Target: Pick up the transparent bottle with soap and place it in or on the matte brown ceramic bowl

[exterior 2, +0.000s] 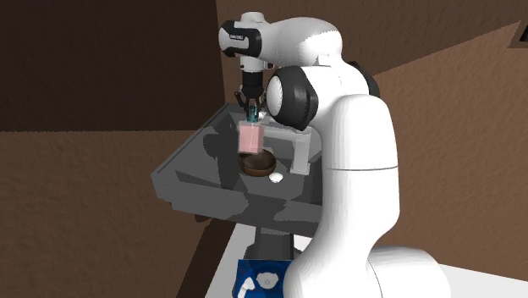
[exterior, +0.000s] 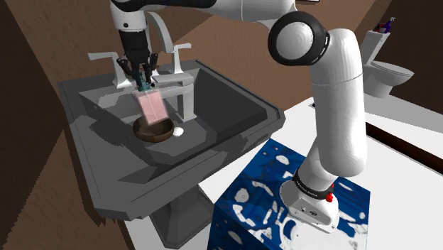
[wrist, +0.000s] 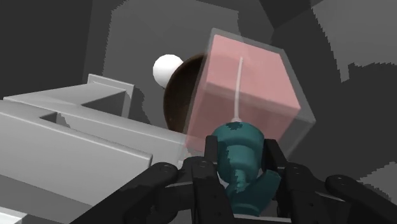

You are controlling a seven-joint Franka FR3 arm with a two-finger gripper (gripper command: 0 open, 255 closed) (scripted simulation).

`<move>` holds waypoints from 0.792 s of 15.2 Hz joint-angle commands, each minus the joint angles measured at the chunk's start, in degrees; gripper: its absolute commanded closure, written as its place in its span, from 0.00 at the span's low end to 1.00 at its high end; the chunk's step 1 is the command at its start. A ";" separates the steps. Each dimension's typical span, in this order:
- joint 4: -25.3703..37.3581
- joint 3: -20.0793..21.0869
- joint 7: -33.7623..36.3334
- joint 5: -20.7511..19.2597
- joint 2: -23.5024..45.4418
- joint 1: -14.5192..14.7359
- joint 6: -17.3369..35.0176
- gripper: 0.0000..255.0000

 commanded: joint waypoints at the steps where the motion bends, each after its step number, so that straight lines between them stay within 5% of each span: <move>1: -1.98 -0.02 -0.04 0.04 -0.21 -0.20 1.76 1.00; 12: -10.20 -0.09 -0.12 0.09 -0.77 -0.87 9.38 1.00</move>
